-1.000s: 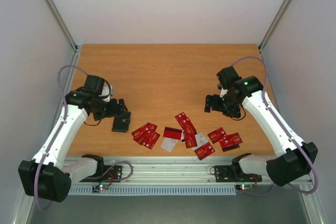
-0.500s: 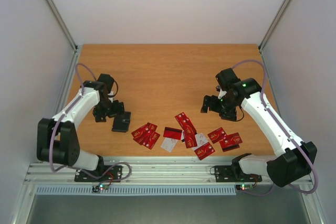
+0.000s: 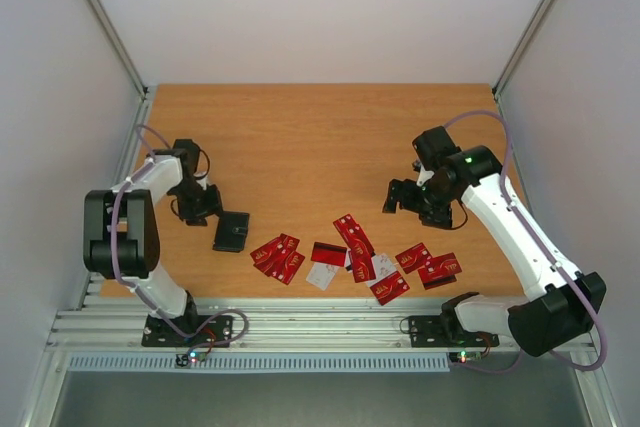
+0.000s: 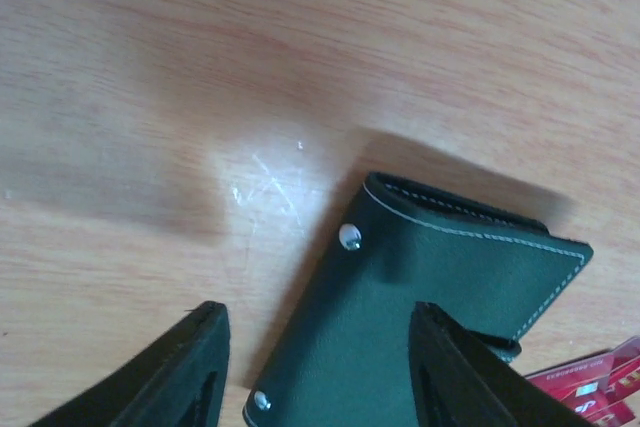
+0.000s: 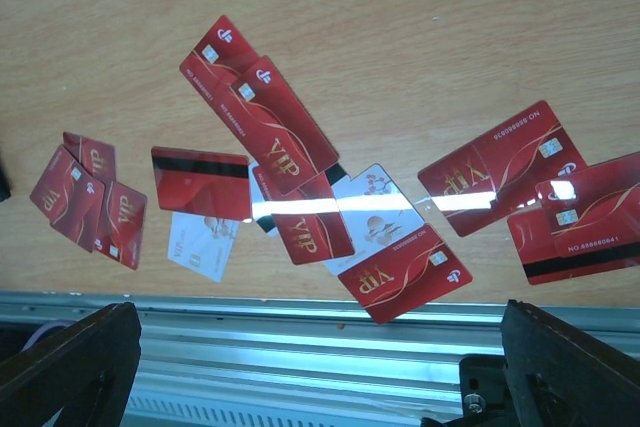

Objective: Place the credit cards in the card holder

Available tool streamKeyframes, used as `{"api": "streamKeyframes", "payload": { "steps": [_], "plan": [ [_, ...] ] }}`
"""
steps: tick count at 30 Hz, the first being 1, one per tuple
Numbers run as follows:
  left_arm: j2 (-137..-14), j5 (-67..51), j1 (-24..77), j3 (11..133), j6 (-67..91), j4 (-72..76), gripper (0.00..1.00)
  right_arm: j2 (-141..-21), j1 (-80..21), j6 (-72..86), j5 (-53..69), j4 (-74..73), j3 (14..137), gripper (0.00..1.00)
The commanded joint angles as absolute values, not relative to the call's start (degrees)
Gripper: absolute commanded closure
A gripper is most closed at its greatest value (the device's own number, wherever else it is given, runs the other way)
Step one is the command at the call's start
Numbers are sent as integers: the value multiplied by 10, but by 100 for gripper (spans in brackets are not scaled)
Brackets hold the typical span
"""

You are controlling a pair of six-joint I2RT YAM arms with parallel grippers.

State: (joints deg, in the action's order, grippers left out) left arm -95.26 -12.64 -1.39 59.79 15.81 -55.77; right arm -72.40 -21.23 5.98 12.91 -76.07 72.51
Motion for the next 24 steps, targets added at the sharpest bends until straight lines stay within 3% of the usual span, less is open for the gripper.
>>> {"api": "streamKeyframes", "payload": {
  "steps": [1,17,21,24],
  "plan": [
    [-977,-155,-27,585,133,-523,52,-730,-217,55,126,-773,739,2],
    [-1042,-187,-27,553,127,-463,84,-754,-217,67,124,-746,740,1],
    [-1023,-205,-27,553,122,-459,97,-761,-217,70,129,-737,746,2],
    [-984,-222,-25,546,123,-455,100,-760,-217,69,141,-724,748,1]
  ]
}}
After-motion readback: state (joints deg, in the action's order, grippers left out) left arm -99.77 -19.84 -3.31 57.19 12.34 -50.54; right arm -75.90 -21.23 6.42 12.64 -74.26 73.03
